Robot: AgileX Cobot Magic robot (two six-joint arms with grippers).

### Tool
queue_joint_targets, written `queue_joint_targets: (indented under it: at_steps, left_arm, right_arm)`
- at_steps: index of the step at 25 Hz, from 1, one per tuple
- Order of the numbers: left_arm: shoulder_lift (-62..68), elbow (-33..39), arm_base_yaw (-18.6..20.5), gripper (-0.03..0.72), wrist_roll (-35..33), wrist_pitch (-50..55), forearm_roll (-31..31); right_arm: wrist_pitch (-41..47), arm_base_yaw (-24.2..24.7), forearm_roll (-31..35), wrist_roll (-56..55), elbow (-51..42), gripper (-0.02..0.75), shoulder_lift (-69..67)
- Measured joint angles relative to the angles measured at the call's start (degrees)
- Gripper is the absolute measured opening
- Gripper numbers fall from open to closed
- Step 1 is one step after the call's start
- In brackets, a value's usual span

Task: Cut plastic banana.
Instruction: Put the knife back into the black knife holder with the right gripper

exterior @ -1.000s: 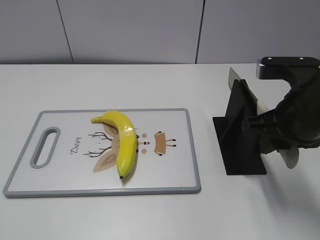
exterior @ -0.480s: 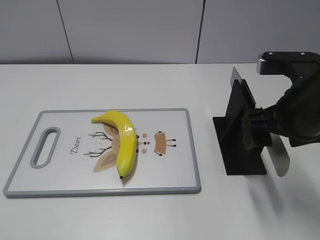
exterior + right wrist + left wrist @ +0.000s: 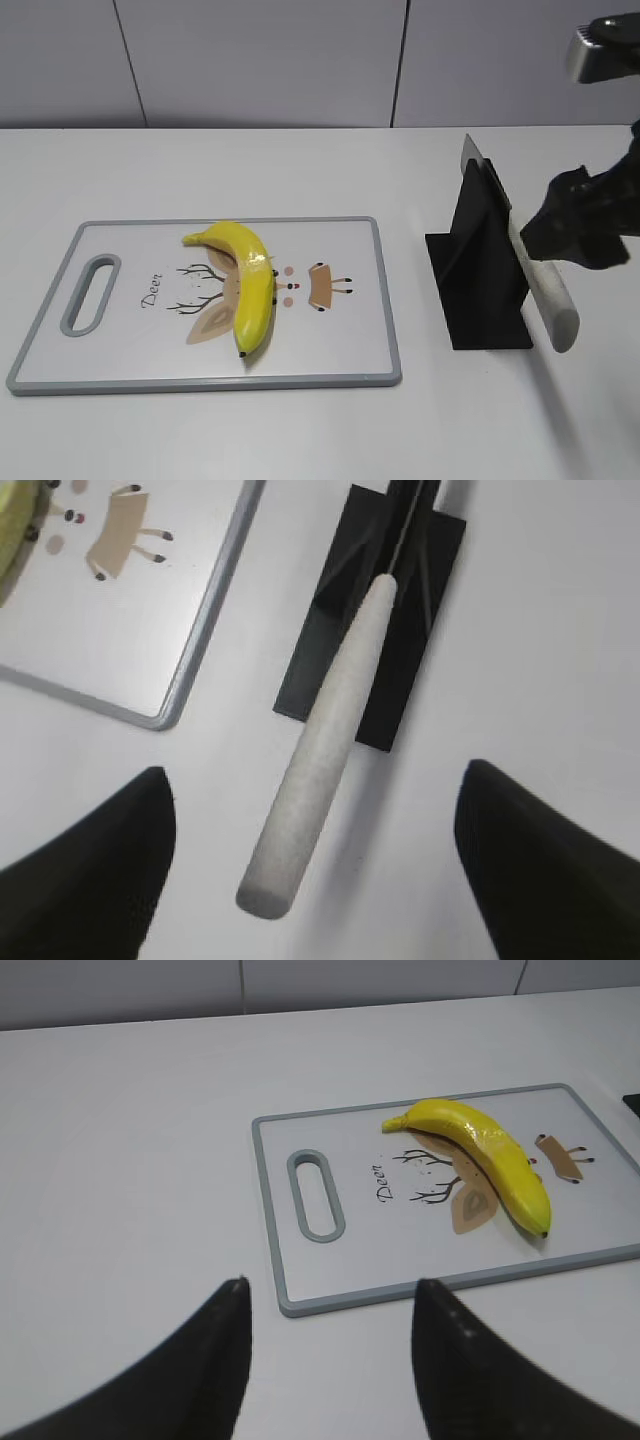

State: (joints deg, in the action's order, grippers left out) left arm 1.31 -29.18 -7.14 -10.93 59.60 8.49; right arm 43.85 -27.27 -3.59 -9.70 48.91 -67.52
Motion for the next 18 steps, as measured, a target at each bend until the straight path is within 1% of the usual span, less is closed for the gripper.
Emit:
queue_joint_targets:
  at_steps: [2, 5, 11, 13, 18]
  left_arm:
    - [0.0, 0.0, 0.0, 0.497, 0.0, 0.0, 0.0]
    - [0.0, 0.1, 0.0, 0.497, 0.0, 0.0, 0.0]
    - [0.0, 0.1, 0.0, 0.497, 0.0, 0.0, -0.1]
    - [0.0, 0.1, 0.0, 0.497, 0.0, 0.0, -0.1]
    - [0.0, 0.1, 0.0, 0.497, 0.0, 0.0, -0.1]
  right_arm:
    - [0.3, 0.0, 1.3, 5.1, -0.7, 0.658, 3.1]
    - [0.3, 0.0, 3.6, 8.5, -3.1, 0.651, 8.4]
    - [0.3, 0.0, 4.0, 17.5, -10.7, 0.621, 20.2]
    - [0.9, 0.0, 4.0, 18.8, -13.6, 0.608, 24.7]
    - [6.0, 0.0, 4.0, 19.3, -18.4, 0.594, 37.8]
